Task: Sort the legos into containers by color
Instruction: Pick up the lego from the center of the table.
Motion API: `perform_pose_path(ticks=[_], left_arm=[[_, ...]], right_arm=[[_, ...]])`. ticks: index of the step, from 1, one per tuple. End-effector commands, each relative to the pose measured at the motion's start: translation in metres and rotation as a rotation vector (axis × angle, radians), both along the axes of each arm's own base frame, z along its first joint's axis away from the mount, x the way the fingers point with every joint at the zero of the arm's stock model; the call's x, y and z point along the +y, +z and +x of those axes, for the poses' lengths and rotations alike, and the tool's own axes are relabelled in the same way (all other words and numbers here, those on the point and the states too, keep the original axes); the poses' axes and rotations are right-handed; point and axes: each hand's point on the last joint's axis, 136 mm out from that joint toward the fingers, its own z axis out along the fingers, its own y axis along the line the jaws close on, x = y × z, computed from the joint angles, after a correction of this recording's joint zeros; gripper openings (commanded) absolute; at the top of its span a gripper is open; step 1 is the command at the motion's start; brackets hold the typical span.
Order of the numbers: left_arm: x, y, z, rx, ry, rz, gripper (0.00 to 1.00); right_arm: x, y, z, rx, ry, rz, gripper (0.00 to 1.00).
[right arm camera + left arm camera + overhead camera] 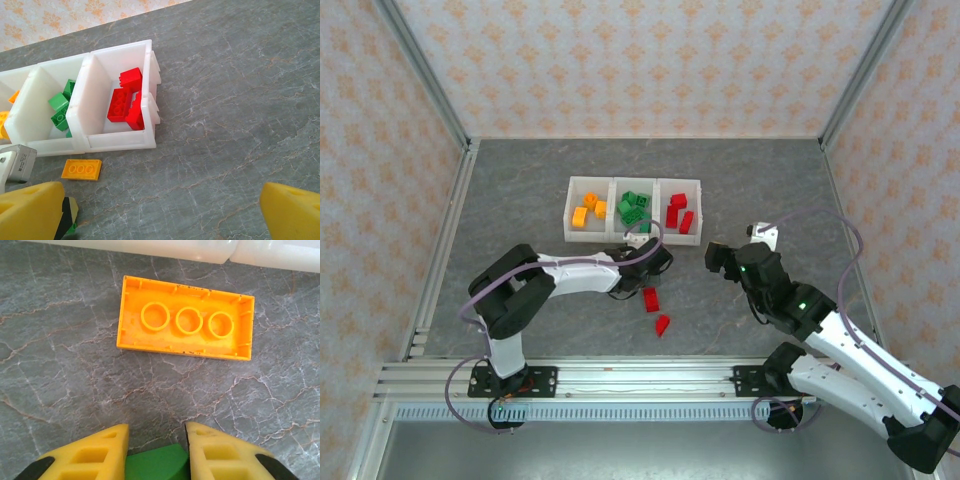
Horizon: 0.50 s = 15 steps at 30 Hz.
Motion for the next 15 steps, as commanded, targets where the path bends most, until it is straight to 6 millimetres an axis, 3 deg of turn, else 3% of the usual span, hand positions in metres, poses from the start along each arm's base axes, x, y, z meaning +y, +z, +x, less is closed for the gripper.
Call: perform_pose_path(ticks=[1, 15], left_arm=[[0.023, 0.003, -0.013, 0.010, 0.045, 0.083, 0.24], [0.046, 0.085, 0.004, -0.169, 0.148, 0.013, 0.21]], right_arm=[[-0.006, -0.001, 0.000, -0.007, -0.028, -0.002, 1.00], [-0.002, 0.000, 0.000, -0.007, -0.011, 0.007, 1.00]])
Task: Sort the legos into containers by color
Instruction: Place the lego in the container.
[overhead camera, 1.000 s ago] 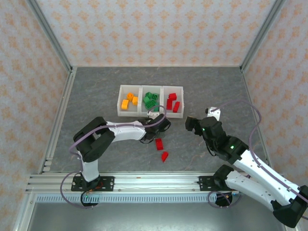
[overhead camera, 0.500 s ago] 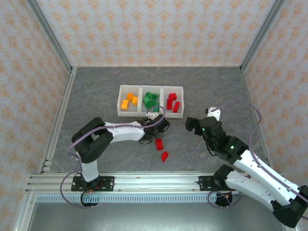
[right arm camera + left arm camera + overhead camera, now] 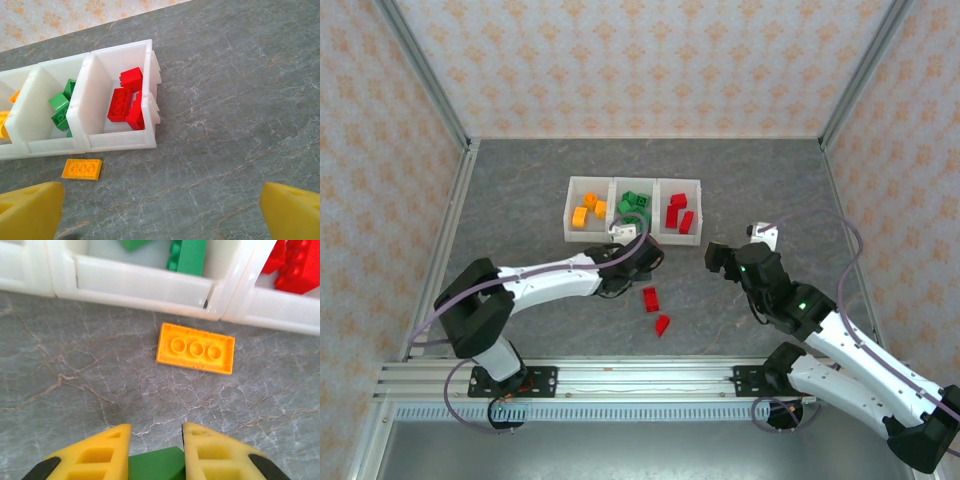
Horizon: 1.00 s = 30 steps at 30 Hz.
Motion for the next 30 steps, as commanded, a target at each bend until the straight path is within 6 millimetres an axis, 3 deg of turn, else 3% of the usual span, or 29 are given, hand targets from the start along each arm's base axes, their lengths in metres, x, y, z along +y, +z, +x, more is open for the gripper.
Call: perform_pose_path(ticks=[1, 5, 9, 14, 21, 23, 28, 30], left_arm=[[0.019, 0.026, 0.012, -0.069, 0.065, 0.016, 0.21], [0.029, 0.050, 0.038, -0.118, 0.073, 0.007, 0.21], [0.035, 0.075, 0.076, -0.185, 0.065, 0.021, 0.21], [0.034, 0.090, 0.119, -0.205, 0.054, 0.069, 0.21], [0.024, 0.077, 0.160, -0.164, 0.021, 0.136, 0.22], [0.024, 0.061, 0.167, -0.135, 0.020, 0.143, 0.23], [0.031, 0.050, 0.174, -0.120, 0.048, 0.118, 0.36], [0.032, 0.050, 0.174, -0.128, 0.050, 0.098, 0.47]], right_arm=[[-0.003, 0.000, 0.001, -0.009, -0.013, 0.007, 1.00], [-0.002, 0.001, 0.001, -0.009, -0.011, 0.007, 1.00], [-0.002, 0.002, 0.000, -0.014, -0.009, 0.013, 1.00], [-0.003, 0.002, -0.001, -0.013, -0.009, 0.012, 1.00], [-0.006, 0.007, -0.003, -0.029, -0.019, 0.022, 1.00], [-0.008, 0.008, -0.003, -0.027, -0.026, 0.020, 1.00], [-0.008, 0.006, -0.003, -0.022, -0.028, 0.016, 1.00], [-0.008, 0.005, -0.003, -0.019, -0.028, 0.013, 1.00]])
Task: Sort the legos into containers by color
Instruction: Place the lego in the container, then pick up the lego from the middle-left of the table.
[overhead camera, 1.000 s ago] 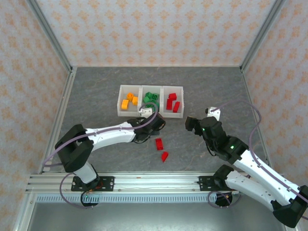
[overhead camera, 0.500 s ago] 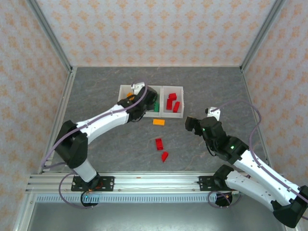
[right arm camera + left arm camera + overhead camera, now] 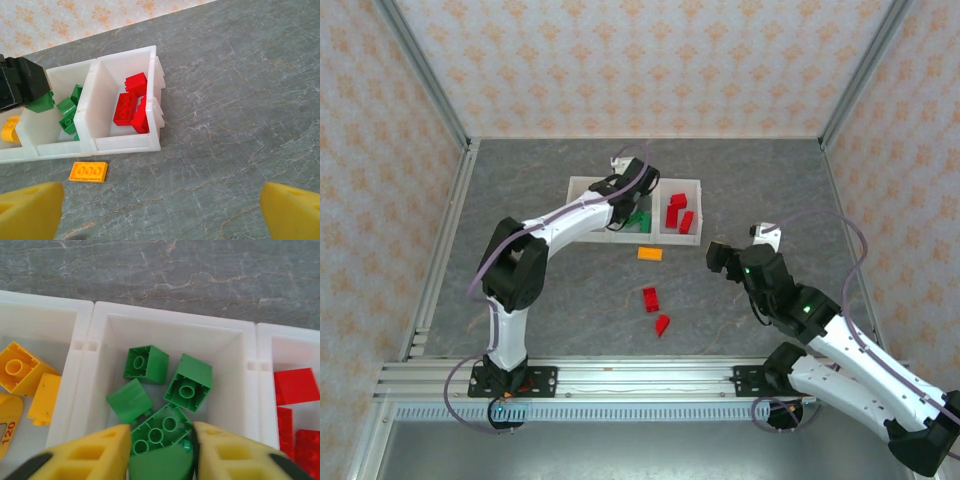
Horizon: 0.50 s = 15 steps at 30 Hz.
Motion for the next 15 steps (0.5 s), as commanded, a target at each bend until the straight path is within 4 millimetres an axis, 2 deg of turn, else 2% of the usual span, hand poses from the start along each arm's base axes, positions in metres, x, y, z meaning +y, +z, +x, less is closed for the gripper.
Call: perform_pose_path(ticks=[1, 2, 5, 6, 7, 9, 15], left_arm=[[0.004, 0.012, 0.001, -0.022, 0.005, -0.025, 0.54], [0.005, 0.015, -0.001, -0.028, 0.002, -0.029, 0.61], [0.003, 0.016, -0.005, -0.019, -0.035, -0.022, 0.73], [0.002, 0.030, -0.009, -0.033, -0.053, -0.038, 0.76], [0.001, 0.030, -0.015, -0.021, -0.067, -0.041, 0.78], [0.002, 0.028, -0.031, -0.019, -0.076, -0.038, 0.81], [0.000, 0.017, -0.099, -0.019, -0.091, -0.106, 0.88]], right_arm=[[-0.006, -0.002, 0.000, 0.005, -0.031, -0.010, 1.00], [-0.006, -0.003, 0.000, 0.008, -0.031, -0.012, 1.00], [-0.006, -0.005, 0.000, 0.012, -0.030, -0.018, 1.00], [-0.006, -0.005, 0.001, 0.013, -0.030, -0.018, 1.00], [-0.006, -0.005, 0.001, 0.015, -0.029, -0.022, 1.00], [-0.006, -0.007, 0.001, 0.021, -0.033, -0.032, 1.00], [-0.006, -0.011, 0.003, 0.034, -0.037, -0.047, 1.00]])
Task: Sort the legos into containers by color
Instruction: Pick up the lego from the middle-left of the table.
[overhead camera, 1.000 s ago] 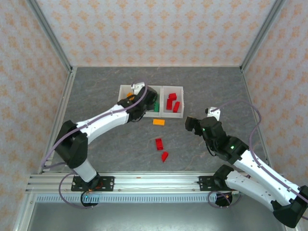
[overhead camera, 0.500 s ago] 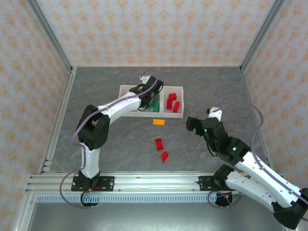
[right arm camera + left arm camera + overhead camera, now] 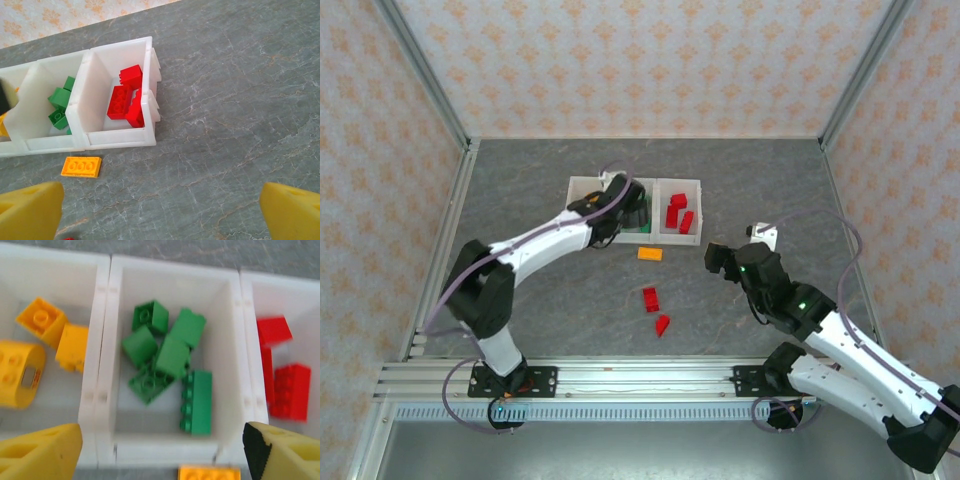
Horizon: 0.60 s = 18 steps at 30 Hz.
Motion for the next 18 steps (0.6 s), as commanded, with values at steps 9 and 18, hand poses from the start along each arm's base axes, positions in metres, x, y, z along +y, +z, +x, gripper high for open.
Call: perform_pose_path(ticks=[9, 18], left_arm=[[-0.045, -0.032, -0.114, 0.089, -0.083, -0.035, 0.94], [-0.073, -0.062, -0.147, 0.173, -0.114, -0.019, 0.99]], right_arm=[[-0.007, -0.004, 0.003, 0.017, -0.040, -0.035, 1.00], [-0.007, -0.001, 0.002, 0.007, -0.037, -0.025, 1.00]])
